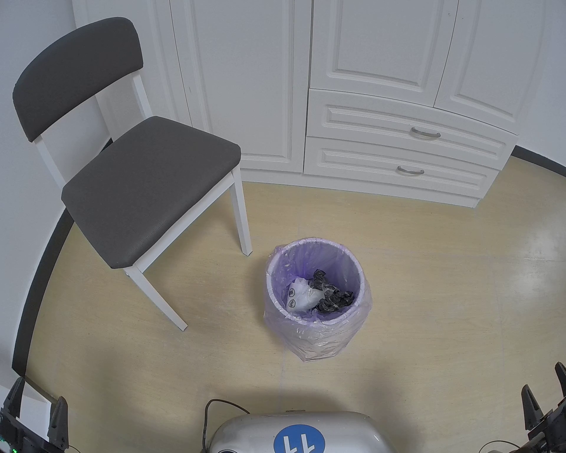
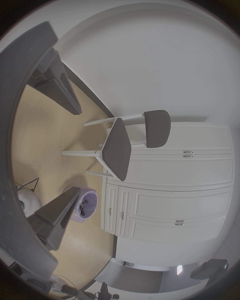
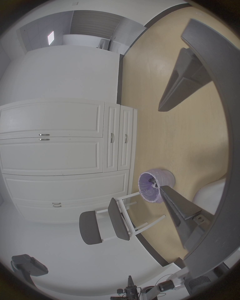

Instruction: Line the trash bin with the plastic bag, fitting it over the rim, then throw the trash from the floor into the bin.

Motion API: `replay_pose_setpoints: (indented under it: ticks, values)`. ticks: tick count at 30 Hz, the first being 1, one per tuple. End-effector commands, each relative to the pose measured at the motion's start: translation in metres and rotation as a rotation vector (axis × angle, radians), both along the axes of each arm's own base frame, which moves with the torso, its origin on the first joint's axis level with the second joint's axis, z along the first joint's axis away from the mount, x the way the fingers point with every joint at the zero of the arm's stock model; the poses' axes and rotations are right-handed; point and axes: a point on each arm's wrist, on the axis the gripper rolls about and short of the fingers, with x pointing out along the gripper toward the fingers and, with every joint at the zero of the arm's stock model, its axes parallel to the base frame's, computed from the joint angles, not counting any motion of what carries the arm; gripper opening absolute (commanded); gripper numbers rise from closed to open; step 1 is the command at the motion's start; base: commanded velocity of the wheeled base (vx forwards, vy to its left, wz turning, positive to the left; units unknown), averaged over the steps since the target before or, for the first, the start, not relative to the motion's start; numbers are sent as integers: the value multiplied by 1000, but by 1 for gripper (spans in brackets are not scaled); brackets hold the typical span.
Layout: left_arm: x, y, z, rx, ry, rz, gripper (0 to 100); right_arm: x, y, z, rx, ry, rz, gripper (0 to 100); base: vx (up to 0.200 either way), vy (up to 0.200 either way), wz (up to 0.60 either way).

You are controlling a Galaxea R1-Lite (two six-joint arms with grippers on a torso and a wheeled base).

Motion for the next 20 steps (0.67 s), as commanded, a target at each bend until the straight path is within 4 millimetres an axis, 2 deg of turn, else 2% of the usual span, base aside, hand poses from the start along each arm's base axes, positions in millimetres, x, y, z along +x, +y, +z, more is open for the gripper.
replay_pose_setpoints:
  ticks: [1, 20]
  values:
    - [0, 0, -5, -1, 4, 0, 100, 0, 0, -5, 1, 1, 1, 100, 0, 0, 0]
    - [0, 0, -5, -1, 4, 0, 100, 0, 0, -5, 8, 0, 2, 100, 0, 0, 0]
